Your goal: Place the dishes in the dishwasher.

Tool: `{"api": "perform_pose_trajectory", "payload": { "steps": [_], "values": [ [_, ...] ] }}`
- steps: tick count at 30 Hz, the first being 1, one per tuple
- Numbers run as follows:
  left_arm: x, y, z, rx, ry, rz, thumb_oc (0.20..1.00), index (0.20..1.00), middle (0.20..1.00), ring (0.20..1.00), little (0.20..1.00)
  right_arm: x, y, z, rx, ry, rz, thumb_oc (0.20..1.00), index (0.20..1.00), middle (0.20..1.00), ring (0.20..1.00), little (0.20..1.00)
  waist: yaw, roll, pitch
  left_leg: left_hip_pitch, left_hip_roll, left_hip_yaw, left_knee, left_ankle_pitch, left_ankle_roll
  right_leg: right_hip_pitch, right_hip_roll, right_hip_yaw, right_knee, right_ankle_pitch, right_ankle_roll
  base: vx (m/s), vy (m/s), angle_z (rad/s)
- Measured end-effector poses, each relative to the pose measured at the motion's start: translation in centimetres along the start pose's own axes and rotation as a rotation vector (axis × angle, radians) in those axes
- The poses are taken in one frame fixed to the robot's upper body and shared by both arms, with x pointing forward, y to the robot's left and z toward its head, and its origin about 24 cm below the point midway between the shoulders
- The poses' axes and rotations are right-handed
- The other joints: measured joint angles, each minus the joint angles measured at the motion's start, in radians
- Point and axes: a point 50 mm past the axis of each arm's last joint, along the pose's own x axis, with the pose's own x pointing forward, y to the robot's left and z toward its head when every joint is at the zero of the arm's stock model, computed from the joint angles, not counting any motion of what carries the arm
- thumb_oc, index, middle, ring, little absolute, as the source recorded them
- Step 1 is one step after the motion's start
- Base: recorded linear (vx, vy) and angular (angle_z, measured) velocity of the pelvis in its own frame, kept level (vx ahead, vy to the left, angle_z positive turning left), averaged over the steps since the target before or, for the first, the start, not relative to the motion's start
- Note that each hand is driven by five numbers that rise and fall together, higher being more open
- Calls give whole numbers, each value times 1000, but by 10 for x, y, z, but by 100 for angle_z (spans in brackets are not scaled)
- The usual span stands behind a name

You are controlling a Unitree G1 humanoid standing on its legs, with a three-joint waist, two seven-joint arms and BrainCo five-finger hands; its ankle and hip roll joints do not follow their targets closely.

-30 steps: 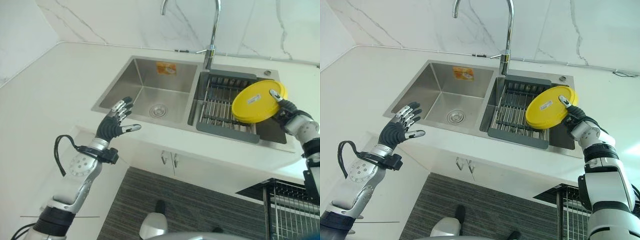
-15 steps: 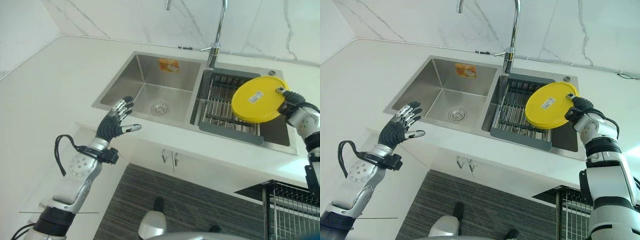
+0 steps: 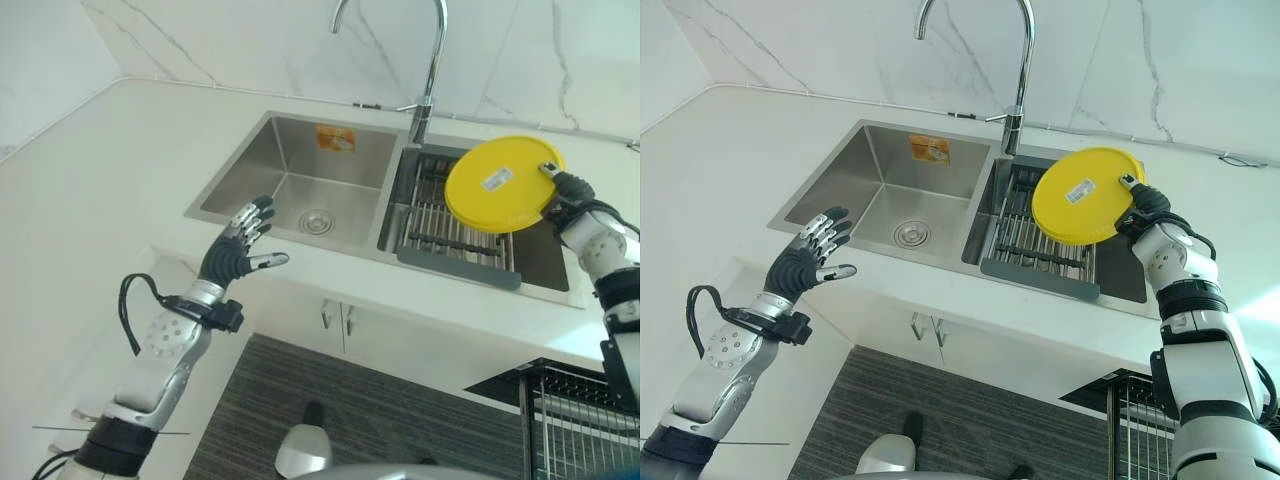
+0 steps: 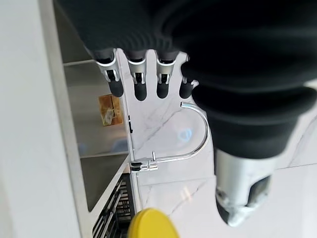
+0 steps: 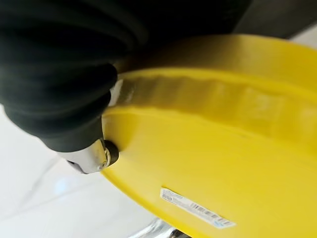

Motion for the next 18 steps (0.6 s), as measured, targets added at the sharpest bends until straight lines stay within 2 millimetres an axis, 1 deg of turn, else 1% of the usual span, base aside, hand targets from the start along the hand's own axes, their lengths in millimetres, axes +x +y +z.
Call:
{"api": "perform_pose_trajectory", "payload": {
  "steps": [2,3,5,6,7,8,9,10,11,12,13,14,15,16,17,18],
  "values": [
    [-1,-1,-2,-9,4,-1,1000,1000,1000,1000,1000,-2,9,4,32,-41,49,200,200,200,200,200,0,-5,0,3,2,11,0,0,0,0,1,7,0,0,0,-16,-39,-10],
    [-4,-3,-4,-21,4,-5,1000,1000,1000,1000,1000,-9,21,11,53,-97,115,200,200,200,200,200,-3,-15,-3,7,6,14,0,0,0,1,4,12,0,0,0,-24,-57,-9],
    [-5,-5,-6,-34,3,-5,1000,1000,1000,1000,1000,-18,31,17,58,-155,181,200,200,200,200,200,-7,-23,-4,7,11,15,0,-1,-1,1,8,13,0,-1,-2,-22,-57,-1],
    [-7,-8,-6,-52,-8,0,1000,1000,1000,1000,1000,-28,38,18,62,-184,211,200,200,200,200,200,-17,-28,-7,5,12,15,-1,-1,-1,1,9,13,0,-2,-3,-15,-35,1],
    [-9,-10,-8,-65,-11,-1,1000,1000,1000,1000,1000,-39,46,16,80,-214,265,200,200,200,200,200,-28,-33,-10,5,12,17,-1,-1,-1,1,10,15,0,-2,-3,0,0,0],
    [-9,-11,-8,-68,-10,-5,1000,1000,1000,1000,1000,-44,51,13,86,-221,288,200,200,200,200,200,-37,-36,-12,4,13,18,-4,-1,-1,1,11,18,0,-2,-3,-6,19,-3],
    [-9,-12,-7,-72,-20,-6,1000,1000,1000,1000,1000,-49,53,11,95,-225,295,200,200,200,200,200,-51,-41,-14,6,13,19,-5,-6,8,1,11,18,0,-3,-4,-21,136,-14],
    [-9,-14,-5,-88,-48,-5,1000,1000,1000,1000,1000,-63,58,4,135,-237,318,200,200,200,200,200,-60,-44,-17,9,14,34,-6,-9,11,-1,10,34,0,-3,-4,-20,161,-25],
    [-9,-16,-1,-95,-75,-9,1000,1000,1000,1000,1000,-72,61,-2,170,-239,337,200,200,200,200,200,-81,-47,-25,12,9,31,0,-9,12,-22,8,52,0,-4,-4,-39,224,-43],
    [-8,-19,5,-94,-111,-19,1000,1000,1000,1000,1000,-76,62,-8,193,-239,338,200,200,200,200,200,-81,-49,-28,12,3,29,0,-7,10,-34,7,81,0,-1,-3,-21,112,-67],
    [-9,-21,11,-88,-154,-22,1000,1000,1000,1000,1000,-76,63,-15,206,-220,334,200,200,200,200,200,-89,-49,-31,18,-5,-15,2,-11,14,-58,4,125,-4,14,-6,-101,300,-111],
    [-10,-23,16,-87,-192,-24,1000,1000,1000,1000,1000,-76,66,-24,212,-194,335,200,200,200,200,200,-75,-41,-32,23,-14,-101,1,-25,12,-68,0,180,1,24,0,-109,329,-129],
    [-8,-27,20,-89,-223,-19,1000,1000,1000,1000,1000,-82,68,-38,217,-174,327,200,200,200,200,200,-111,-40,-31,22,-24,-103,41,-59,1,-90,-10,221,4,47,8,-113,403,-150],
    [-5,-31,30,-86,-292,-19,1000,1000,1000,1000,1000,-104,74,-55,313,-176,348,200,200,200,200,200,-125,-48,-31,22,-49,-63,64,-99,20,-110,-34,282,3,63,22,-34,237,-150],
    [4,-31,40,-77,-344,-25,1000,1000,1000,1000,1000,-121,74,-67,323,-142,371,200,200,200,200,200,-166,-57,-27,30,-85,-19,51,-107,37,-132,-68,326,1,76,34,-54,254,-123],
    [11,-30,48,-68,-383,-33,1000,1000,1000,1000,1000,-123,65,-68,280,-138,353,200,200,200,200,200,-193,-73,-27,31,-105,-7,52,-115,47,-137,-89,343,1,73,41,-34,205,-74]
  ]
}}
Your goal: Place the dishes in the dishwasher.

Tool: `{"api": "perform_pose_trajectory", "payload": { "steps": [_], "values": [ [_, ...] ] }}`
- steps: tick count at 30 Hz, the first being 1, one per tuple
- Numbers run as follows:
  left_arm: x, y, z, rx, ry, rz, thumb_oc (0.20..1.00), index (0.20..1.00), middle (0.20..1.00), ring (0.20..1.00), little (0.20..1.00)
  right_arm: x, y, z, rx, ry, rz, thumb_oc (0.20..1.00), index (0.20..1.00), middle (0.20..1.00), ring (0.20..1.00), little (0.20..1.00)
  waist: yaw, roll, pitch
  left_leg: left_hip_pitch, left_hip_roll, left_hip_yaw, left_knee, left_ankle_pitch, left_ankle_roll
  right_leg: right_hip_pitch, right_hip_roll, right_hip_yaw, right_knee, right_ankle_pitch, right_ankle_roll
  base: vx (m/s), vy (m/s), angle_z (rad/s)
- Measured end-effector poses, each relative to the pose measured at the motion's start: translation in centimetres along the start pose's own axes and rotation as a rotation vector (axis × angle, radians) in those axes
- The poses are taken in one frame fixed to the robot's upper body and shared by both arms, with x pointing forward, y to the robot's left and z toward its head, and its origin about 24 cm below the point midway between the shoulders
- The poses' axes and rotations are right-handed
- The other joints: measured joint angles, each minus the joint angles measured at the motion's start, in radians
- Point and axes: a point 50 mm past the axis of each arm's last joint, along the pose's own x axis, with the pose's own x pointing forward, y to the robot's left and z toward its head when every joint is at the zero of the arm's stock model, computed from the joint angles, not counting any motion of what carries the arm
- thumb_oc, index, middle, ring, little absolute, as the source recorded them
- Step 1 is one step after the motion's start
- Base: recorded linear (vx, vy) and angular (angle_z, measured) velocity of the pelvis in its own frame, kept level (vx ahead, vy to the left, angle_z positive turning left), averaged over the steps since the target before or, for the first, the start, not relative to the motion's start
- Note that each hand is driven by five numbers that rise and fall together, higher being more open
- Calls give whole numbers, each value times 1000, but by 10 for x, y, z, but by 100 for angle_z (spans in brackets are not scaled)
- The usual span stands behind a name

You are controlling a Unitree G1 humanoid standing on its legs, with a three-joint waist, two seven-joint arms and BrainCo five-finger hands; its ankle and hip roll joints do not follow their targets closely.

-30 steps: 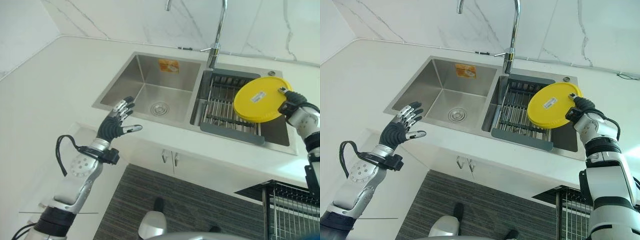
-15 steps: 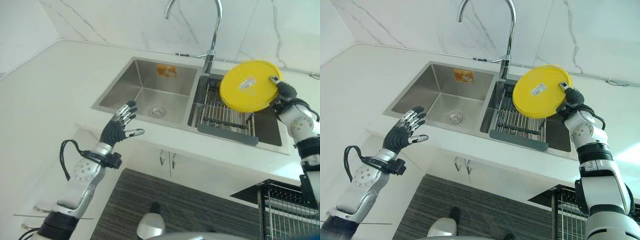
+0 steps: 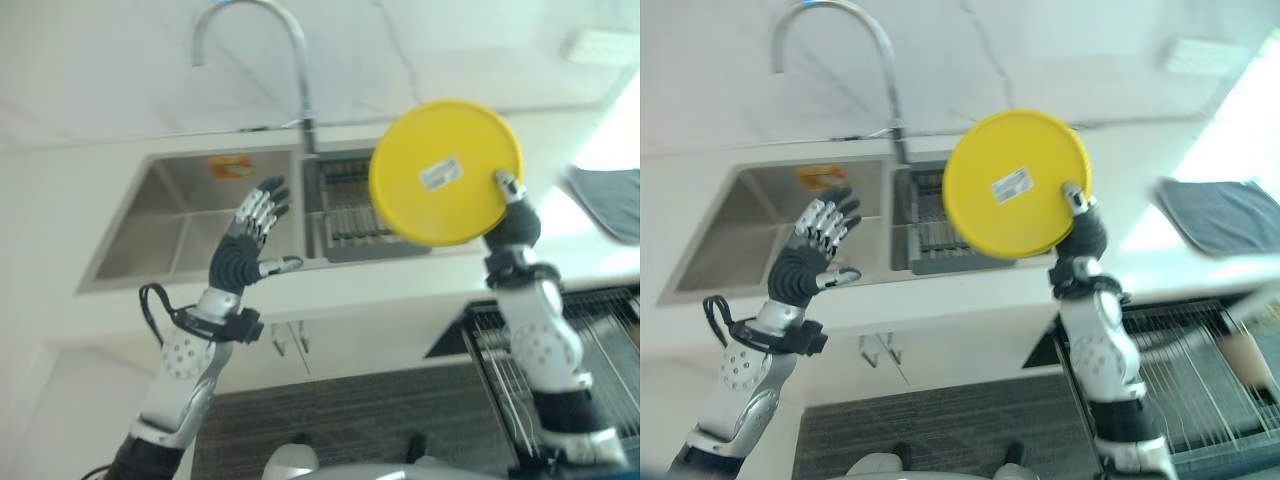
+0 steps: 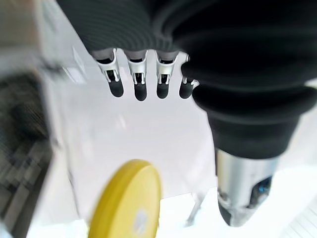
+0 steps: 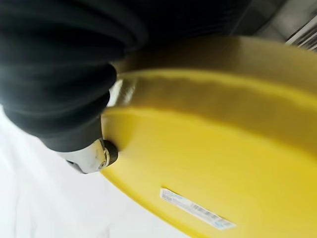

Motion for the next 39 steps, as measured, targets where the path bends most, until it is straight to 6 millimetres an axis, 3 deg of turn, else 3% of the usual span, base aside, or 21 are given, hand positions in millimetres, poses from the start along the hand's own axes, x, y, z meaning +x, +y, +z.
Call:
{"api": "perform_pose_trajectory", "payload": {
  "steps": [2,4,6,7,8,10,13,14,15,17,19,20,24,25,28,30,31,32,34,35,39],
  "values": [
    [12,-10,12,27,-76,-45,1000,1000,1000,1000,1000,-13,-12,9,-30,-34,-24,200,200,200,200,200,-10,-41,6,-12,-19,19,40,-14,8,-45,-16,25,34,29,27,-59,136,-49],
    [14,-15,12,81,-71,-103,1000,1000,1000,1000,1000,-9,-18,6,-37,-26,-26,200,200,200,200,200,-22,-93,16,2,-28,72,49,-34,21,-72,-10,-29,13,100,7,-167,122,-108],
    [17,-18,5,85,-42,-122,1000,1000,1000,1000,1000,8,-21,9,-53,-40,-23,200,200,200,200,200,-28,-95,39,-28,-30,93,113,-80,53,-127,24,-50,-1,248,-20,-192,149,-136],
    [21,-18,6,96,-49,-134,1000,1000,1000,1000,1000,14,-19,13,-61,-50,-11,200,200,200,200,200,-18,-87,48,-45,-14,105,135,-83,74,-148,35,-71,2,262,-35,-131,135,-99],
    [23,-20,2,82,-47,-128,1000,1000,1000,1000,1000,13,-24,16,-87,-54,-13,200,200,200,200,200,-40,-50,59,-41,14,113,114,-61,84,-151,48,-147,118,114,-16,-80,88,-45],
    [22,-23,5,84,-62,-136,1000,1000,1000,1000,1000,14,-26,30,-157,-69,17,200,200,200,200,200,-22,8,59,-20,59,129,59,-27,66,-122,67,-232,330,-92,-44,-118,100,-28],
    [25,-26,10,102,-86,-180,1000,1000,1000,1000,1000,15,-13,28,-113,-102,92,200,200,200,200,200,-12,14,70,-18,23,130,21,-9,59,-86,101,-184,202,-48,-37,-88,47,-70],
    [32,-33,14,106,-120,-232,1000,1000,1000,1000,1000,16,-12,28,-114,-104,102,200,200,200,200,200,-4,36,76,-15,47,170,-10,26,79,-74,116,-157,127,-22,20,-48,-67,-108],
    [35,-36,15,90,-136,-243,1000,1000,1000,1000,1000,16,-15,27,-121,-96,90,200,200,200,200,200,-15,51,94,-4,71,189,-6,42,68,-71,91,-217,312,-132,-30,-42,-96,-90],
    [34,-35,16,104,-137,-267,1000,1000,1000,1000,1000,15,-15,30,-128,-103,98,200,200,200,200,200,3,44,90,14,87,233,-4,43,63,1,3,-258,449,-213,-7,-23,-160,-73],
    [33,-33,16,134,-125,-298,1000,1000,1000,1000,1000,14,-10,33,-124,-120,124,200,200,200,200,200,19,18,86,12,87,247,-4,54,33,136,-52,-267,274,-136,13,-19,-284,-55],
    [32,-35,15,132,-117,-315,1000,1000,1000,1000,1000,14,-10,34,-127,-120,126,200,200,200,200,200,18,12,86,15,94,246,-15,72,8,166,-26,-252,203,-139,27,-42,-392,-39],
    [24,-54,9,109,-105,-379,1000,1000,1000,1000,1000,11,-15,42,-147,-139,108,200,200,200,200,200,-31,29,73,14,170,221,-38,115,-51,164,54,-235,126,-171,23,-26,-494,-50],
    [24,-58,5,88,-98,-371,1000,1000,1000,1000,1000,9,-16,42,-149,-136,103,200,200,200,200,200,-45,64,62,10,204,192,-49,110,-48,108,50,-220,174,-244,6,-32,-511,-46],
    [30,-61,5,118,-112,-387,1000,1000,1000,1000,1000,5,-6,41,-139,-142,147,200,200,200,200,200,-51,57,34,-27,225,160,-49,120,-85,65,-119,-131,11,-113,35,-53,-608,-1],
    [30,-56,7,152,-107,-393,1000,1000,1000,1000,1000,4,-4,42,-140,-147,155,200,200,200,200,200,-45,23,11,-61,283,76,-51,170,-164,66,-133,-75,3,-65,89,-123,-828,65],
    [24,-63,-2,84,-70,-358,1000,1000,1000,1000,1000,4,-5,46,-169,-143,162,200,200,200,200,200,-37,120,8,-75,376,35,-45,153,-130,70,-24,-96,25,-80,100,-194,-1005,50],
    [20,-67,-8,22,-47,-310,1000,1000,1000,1000,1000,6,-5,51,-213,-127,172,200,200,200,200,200,-31,182,8,-145,409,6,53,244,29,6,26,-95,151,-149,78,-178,-828,14],
    [16,-59,-9,13,-38,-232,1000,1000,1000,1000,1000,6,2,57,-261,-113,220,200,200,200,200,200,-39,191,0,-170,414,48,47,417,176,-65,31,-84,299,-252,21,-126,-521,9],
    [13,-55,-13,7,-15,-193,1000,1000,1000,1000,1000,6,5,54,-267,-91,236,200,200,200,200,200,-34,174,-1,-190,409,57,53,521,70,-90,32,-81,334,-281,-2,-130,-371,26],
    [4,-55,-36,-30,89,-148,1000,1000,1000,1000,1000,-5,-1,27,-264,25,226,200,200,200,200,200,-45,138,-10,-306,339,201,171,521,35,-63,55,-155,257,-263,-74,-29,-201,63]
  ]
}}
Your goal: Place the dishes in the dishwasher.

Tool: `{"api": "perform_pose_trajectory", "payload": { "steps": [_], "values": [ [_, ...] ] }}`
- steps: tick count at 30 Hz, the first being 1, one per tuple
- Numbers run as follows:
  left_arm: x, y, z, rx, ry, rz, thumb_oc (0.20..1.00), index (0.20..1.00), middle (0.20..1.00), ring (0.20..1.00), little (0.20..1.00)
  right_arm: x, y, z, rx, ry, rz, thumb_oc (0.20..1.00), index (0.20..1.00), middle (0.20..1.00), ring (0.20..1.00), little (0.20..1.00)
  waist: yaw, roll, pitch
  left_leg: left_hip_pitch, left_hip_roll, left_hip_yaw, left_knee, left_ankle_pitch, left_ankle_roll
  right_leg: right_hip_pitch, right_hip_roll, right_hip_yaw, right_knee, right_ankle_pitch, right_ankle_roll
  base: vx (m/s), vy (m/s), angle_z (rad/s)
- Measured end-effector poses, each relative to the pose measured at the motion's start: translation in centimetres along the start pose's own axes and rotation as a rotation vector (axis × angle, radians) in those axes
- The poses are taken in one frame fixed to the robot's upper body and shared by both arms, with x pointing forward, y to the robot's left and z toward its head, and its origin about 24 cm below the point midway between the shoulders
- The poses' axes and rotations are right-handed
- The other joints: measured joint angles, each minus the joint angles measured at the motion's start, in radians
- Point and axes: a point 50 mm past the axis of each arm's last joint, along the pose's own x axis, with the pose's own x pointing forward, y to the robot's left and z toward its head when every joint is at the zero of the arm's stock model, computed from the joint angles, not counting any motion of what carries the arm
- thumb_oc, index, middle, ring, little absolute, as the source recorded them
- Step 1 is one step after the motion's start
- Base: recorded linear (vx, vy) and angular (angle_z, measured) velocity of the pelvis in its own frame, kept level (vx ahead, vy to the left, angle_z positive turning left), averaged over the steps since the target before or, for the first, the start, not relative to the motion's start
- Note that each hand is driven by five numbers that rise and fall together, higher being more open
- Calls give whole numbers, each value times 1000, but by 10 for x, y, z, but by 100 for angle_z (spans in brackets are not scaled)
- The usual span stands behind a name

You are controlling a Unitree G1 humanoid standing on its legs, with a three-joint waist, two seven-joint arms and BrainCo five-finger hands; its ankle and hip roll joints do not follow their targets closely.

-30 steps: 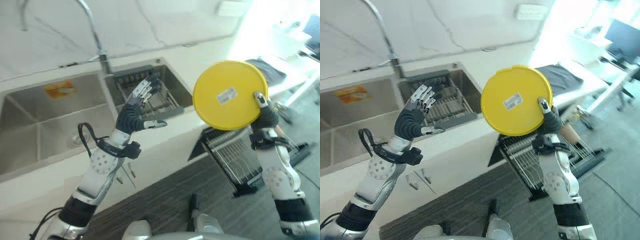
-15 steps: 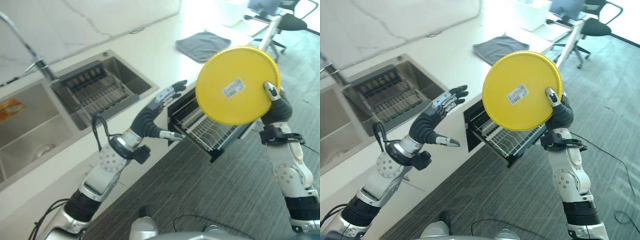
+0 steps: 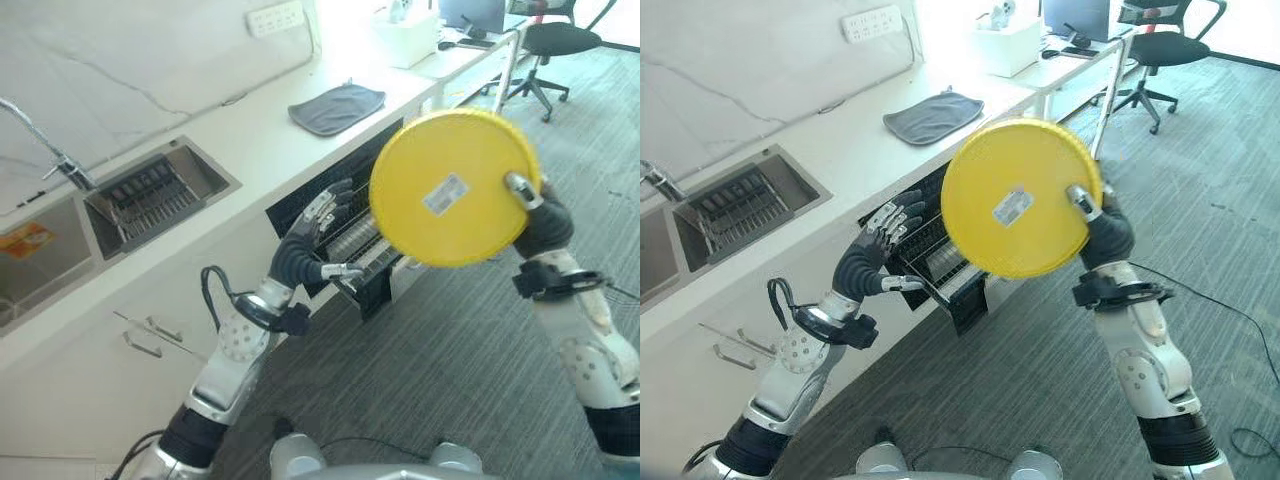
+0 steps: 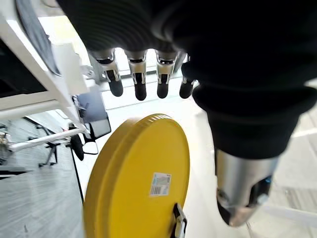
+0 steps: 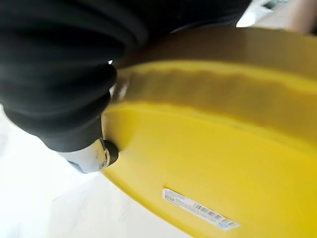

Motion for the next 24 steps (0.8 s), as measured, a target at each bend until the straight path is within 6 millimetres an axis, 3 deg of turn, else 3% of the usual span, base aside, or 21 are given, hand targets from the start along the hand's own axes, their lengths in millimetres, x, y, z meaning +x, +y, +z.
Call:
{"api": "perform_pose_trajectory", "payload": {
  "steps": [1,2,3,4,5,6,8,9,10,12,14,15,16,18,19,21,23,24],
  "values": [
    [-9,2,-5,-7,39,-8,1000,1000,1000,1000,1000,-7,-3,-7,13,26,-23,200,200,200,200,200,6,-43,2,14,-68,52,44,-181,-101,41,-36,-33,-70,31,-3,127,65,61],
    [-13,9,-2,6,48,-13,1000,1000,1000,1000,1000,-9,-3,-10,28,28,-33,200,200,200,200,200,19,-57,3,61,-87,120,20,-256,-101,77,-31,-60,-129,69,10,59,144,51],
    [-14,14,-2,3,55,-21,1000,1000,1000,1000,1000,-11,-5,-11,40,19,-52,200,200,200,200,200,6,-53,1,116,-85,193,-25,-292,-97,128,-10,-110,-178,112,17,71,185,71],
    [-16,14,-3,-15,61,-18,1000,1000,1000,1000,1000,-13,-6,-12,51,-3,-76,200,200,200,200,200,-5,-52,-1,186,-95,219,-95,-313,-101,165,4,-144,-205,119,26,122,220,77],
    [-19,11,-4,-28,68,-19,1000,1000,1000,1000,1000,-13,-6,-7,38,-36,-76,200,200,200,200,200,1,-41,-5,253,-127,141,-195,-348,-94,161,8,-139,-204,121,43,232,277,51],
    [-21,14,-5,-18,83,-13,1000,1000,1000,1000,1000,-13,-5,-8,43,-41,-79,200,200,200,200,200,-1,-60,-4,259,-162,121,-217,-355,-87,162,-11,-133,-205,130,61,294,359,23],
    [-29,26,-8,21,132,9,1000,1000,1000,1000,1000,-15,-4,-12,54,-42,-94,200,200,200,200,200,3,-135,-8,266,-234,119,-217,-396,-66,194,-74,-93,-218,137,79,222,333,34],
    [-30,28,-9,29,148,13,1000,1000,1000,1000,1000,-16,-5,-11,67,-61,-107,200,200,200,200,200,9,-154,-13,269,-260,113,-217,-412,-49,200,-100,-92,-214,140,84,252,426,65],
    [-32,30,-11,44,177,-12,1000,1000,1000,1000,1000,-16,-5,-9,80,-89,-130,200,200,200,200,200,25,-161,-15,267,-297,85,-217,-425,-31,196,-140,-92,-188,198,105,218,370,54],
    [-34,30,-16,80,219,-59,1000,1000,1000,1000,1000,-16,-6,-8,74,-91,-139,200,200,200,200,200,52,-151,-12,264,-312,61,-215,-449,2,159,-166,-89,-89,217,106,215,278,47],
    [-40,29,-25,133,283,-121,1000,1000,1000,1000,1000,-19,-2,-8,87,-110,-130,200,200,200,200,200,45,-135,15,276,-318,19,-200,-479,55,-3,-238,21,260,285,109,205,-40,44],
    [-40,31,-26,154,292,-130,1000,1000,1000,1000,1000,-20,0,-9,101,-117,-126,200,200,200,200,200,44,-129,33,286,-313,16,-203,-475,53,-87,-247,70,369,277,119,138,-330,42],
    [-40,35,-28,195,317,-142,1000,1000,1000,1000,1000,-20,2,-12,108,-108,-112,200,200,200,200,200,33,-119,44,285,-293,10,-210,-470,43,-135,-199,67,187,179,124,188,-451,36],
    [-37,42,-23,250,321,-143,1000,1000,1000,1000,1000,-15,7,-10,109,-120,-73,200,200,200,200,200,33,-151,44,282,-307,5,-213,-473,35,-114,-155,64,-161,216,132,158,-399,30],
    [-34,43,-23,254,315,-130,1000,1000,1000,1000,1000,-13,8,-9,108,-127,-62,200,200,200,200,200,30,-166,37,283,-311,-8,-213,-482,23,-111,-145,75,-263,277,137,196,-459,38],
    [-31,41,-23,250,304,-126,1000,1000,1000,1000,1000,-13,9,-8,115,-141,-63,200,200,200,200,200,20,-166,37,286,-304,-43,-203,-495,5,-106,-147,84,-264,331,127,195,-458,43],
    [-33,40,-21,251,302,-127,1000,1000,1000,1000,1000,-14,8,-9,118,-143,-67,200,200,200,200,200,17,-169,35,307,-279,-73,-178,-514,-30,-29,-115,94,-258,351,102,141,-363,37],
    [-36,40,-17,274,297,-126,1000,1000,1000,1000,1000,-12,9,-8,122,-147,-58,200,200,200,200,200,31,-188,24,349,-269,-75,-183,-525,-69,39,-84,81,-260,358,88,167,-456,-5]
  ]
}}
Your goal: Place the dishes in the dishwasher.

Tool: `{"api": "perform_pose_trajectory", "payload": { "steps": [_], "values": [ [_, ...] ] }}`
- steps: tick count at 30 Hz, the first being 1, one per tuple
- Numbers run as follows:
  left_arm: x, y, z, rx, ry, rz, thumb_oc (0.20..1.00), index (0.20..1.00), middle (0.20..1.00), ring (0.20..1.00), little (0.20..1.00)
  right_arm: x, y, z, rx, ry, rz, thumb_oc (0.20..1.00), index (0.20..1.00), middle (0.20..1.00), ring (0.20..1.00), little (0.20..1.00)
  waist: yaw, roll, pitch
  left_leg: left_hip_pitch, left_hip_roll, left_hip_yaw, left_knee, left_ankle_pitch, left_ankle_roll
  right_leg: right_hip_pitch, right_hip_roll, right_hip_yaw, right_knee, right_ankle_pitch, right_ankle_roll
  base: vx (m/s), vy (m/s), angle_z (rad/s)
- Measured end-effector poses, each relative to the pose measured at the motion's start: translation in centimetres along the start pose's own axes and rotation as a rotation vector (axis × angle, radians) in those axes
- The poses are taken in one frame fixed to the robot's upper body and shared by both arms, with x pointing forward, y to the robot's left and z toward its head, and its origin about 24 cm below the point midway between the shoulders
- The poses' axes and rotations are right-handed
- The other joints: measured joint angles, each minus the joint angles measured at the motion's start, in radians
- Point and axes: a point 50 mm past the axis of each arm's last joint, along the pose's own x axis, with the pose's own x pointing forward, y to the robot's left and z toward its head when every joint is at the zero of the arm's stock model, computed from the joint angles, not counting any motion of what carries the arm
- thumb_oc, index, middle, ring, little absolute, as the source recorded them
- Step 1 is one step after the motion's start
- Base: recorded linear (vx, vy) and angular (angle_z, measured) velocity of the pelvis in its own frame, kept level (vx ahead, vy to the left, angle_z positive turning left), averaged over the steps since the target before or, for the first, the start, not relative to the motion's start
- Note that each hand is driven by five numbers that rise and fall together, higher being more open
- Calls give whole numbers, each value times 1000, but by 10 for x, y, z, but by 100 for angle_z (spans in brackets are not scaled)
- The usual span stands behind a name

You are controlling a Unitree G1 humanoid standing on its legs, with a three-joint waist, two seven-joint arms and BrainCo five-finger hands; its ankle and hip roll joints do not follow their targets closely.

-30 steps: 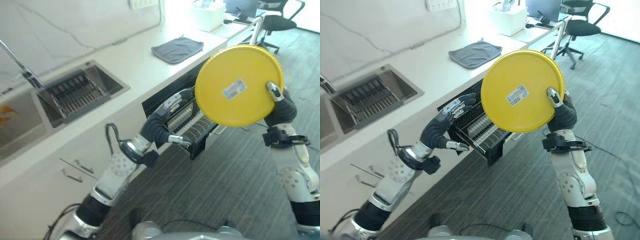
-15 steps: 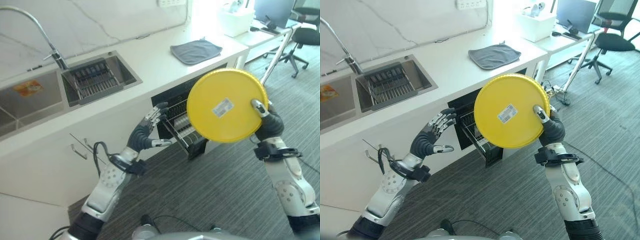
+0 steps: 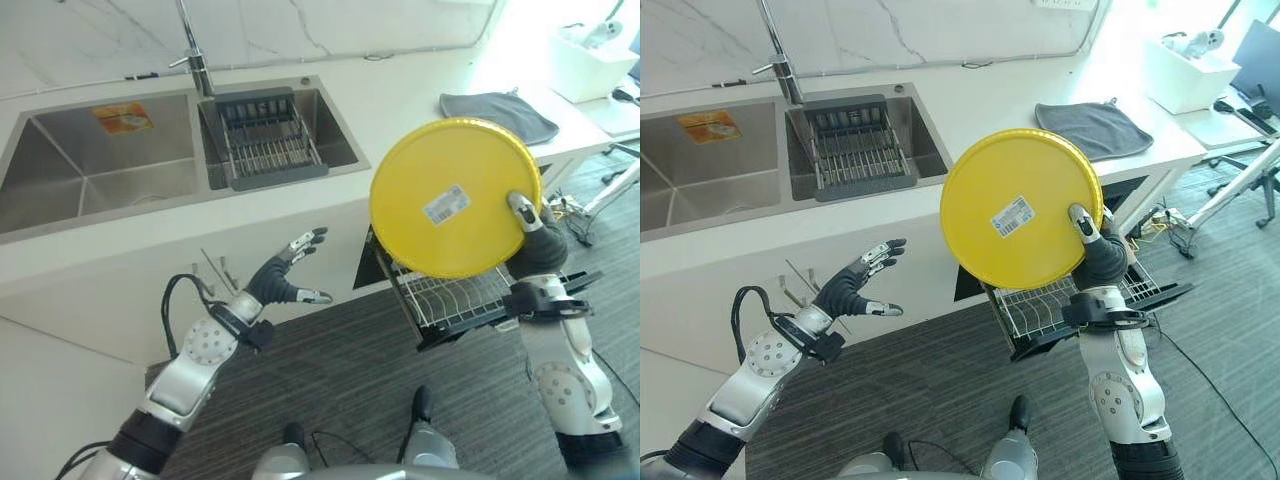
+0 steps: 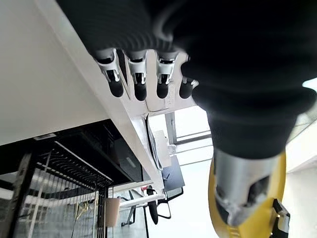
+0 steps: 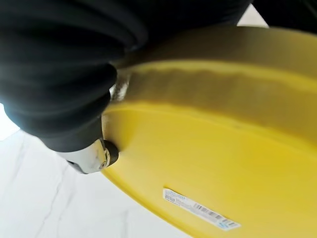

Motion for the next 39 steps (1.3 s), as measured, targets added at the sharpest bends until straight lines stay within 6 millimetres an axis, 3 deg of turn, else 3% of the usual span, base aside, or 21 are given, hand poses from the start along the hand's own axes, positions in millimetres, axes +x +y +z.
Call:
{"api": "perform_pose_trajectory", "payload": {
  "steps": [1,2,3,5,6,7,8,10,12,15,16,18,20,23,28,30,34,39],
  "values": [
    [-2,-4,0,-29,-6,17,1000,1000,1000,1000,1000,7,2,4,-8,-11,30,200,200,200,200,200,8,33,0,23,45,9,2,-8,-38,21,51,-10,1,-73,-15,137,-459,-17],
    [0,-10,0,-58,-16,18,1000,1000,1000,1000,1000,13,1,9,-36,-13,44,200,200,200,200,200,-2,73,-4,20,92,9,10,5,-59,26,100,-12,1,-86,-34,86,-397,-29],
    [3,-14,3,-80,-35,23,1000,1000,1000,1000,1000,22,2,14,-68,-8,55,200,200,200,200,200,-7,89,-6,-1,132,15,62,14,-65,28,137,-10,1,-106,-63,65,-252,-16],
    [8,-20,6,-91,-58,11,1000,1000,1000,1000,1000,33,9,23,-78,-51,92,200,200,200,200,200,-1,83,-7,-131,199,11,331,45,-74,30,173,-1,1,-139,-119,111,-16,-23],
    [8,-24,6,-90,-59,5,1000,1000,1000,1000,1000,34,10,25,-83,-59,99,200,200,200,200,200,-4,78,-5,-218,207,-43,459,70,-83,35,172,3,0,-151,-132,126,147,-24],
    [6,-27,4,-99,-56,0,1000,1000,1000,1000,1000,34,10,26,-87,-56,92,200,200,200,200,200,-1,74,-4,-235,179,-83,410,20,-98,38,165,12,0,-163,-119,79,123,-24],
    [6,-25,5,-96,-63,7,1000,1000,1000,1000,1000,34,9,25,-85,-58,75,200,200,200,200,200,-10,96,-10,-217,164,-71,175,20,-100,35,174,10,0,-170,-121,112,166,-24],
    [10,-25,7,-99,-86,20,1000,1000,1000,1000,1000,26,2,19,-84,-35,28,200,200,200,200,200,-19,122,-12,-207,170,-51,-22,76,-93,39,210,12,0,-178,-135,161,190,-22],
    [11,-22,1,-90,-64,36,1000,1000,1000,1000,1000,13,-1,3,-91,36,9,200,200,200,200,200,-40,115,-13,-166,151,-80,-40,101,-88,63,219,25,-6,-195,-141,167,165,-29],
    [14,-18,2,-84,-61,42,1000,1000,1000,1000,1000,9,-15,20,-225,-12,-41,200,200,200,200,200,-67,152,-32,-79,132,-42,-41,99,-73,75,227,35,1,-196,-109,164,76,-7],
    [5,-15,-8,-89,4,62,1000,1000,1000,1000,1000,8,-15,21,-273,-19,-51,200,200,200,200,200,-53,103,-35,-76,84,-34,-36,96,-52,72,178,38,1,-185,-83,97,28,5],
    [-8,-12,-22,-99,97,70,1000,1000,1000,1000,1000,9,-13,21,-305,-23,-39,200,200,200,200,200,-26,83,-36,-73,55,-29,-36,85,-33,73,147,41,0,-181,-68,17,-18,-1],
    [-28,-11,-44,-196,198,140,1000,1000,1000,1000,1000,9,-13,20,-357,-17,-23,200,200,200,200,200,0,81,-35,-72,46,-26,-37,80,-26,73,137,39,0,-184,-56,7,-59,0],
    [-81,-24,-97,-272,509,213,1000,1000,1000,1000,1000,10,-24,25,-560,-10,-43,200,200,200,200,200,6,84,-33,-73,54,-25,-37,80,-27,70,145,41,-5,-191,-54,-7,-61,-2],
    [-131,-54,-145,-435,786,354,1000,1000,1000,1000,1000,9,-49,36,-831,18,-120,200,200,200,200,200,10,88,-35,-82,60,-24,-42,81,-29,60,150,42,-5,-200,-48,12,-61,-2],
    [-146,-69,-153,-479,859,366,1000,1000,1000,1000,1000,11,-48,41,-962,7,-100,200,200,200,200,200,17,86,-36,-85,60,-22,-42,82,-29,58,150,39,-5,-189,-59,4,-50,-1],
    [-162,-77,-157,-467,894,335,1000,1000,1000,1000,1000,16,-38,54,-1208,-51,9,200,200,200,200,200,24,86,-37,-83,59,-26,-37,83,-29,62,150,33,-1,-187,-59,-1,-17,3],
    [-190,-93,-170,-542,1011,393,1000,1000,1000,1000,1000,17,-31,57,-1371,-88,105,200,200,200,200,200,20,84,-40,-83,59,-26,-37,83,-29,63,149,33,0,-187,-59,0,0,0]
  ]
}}
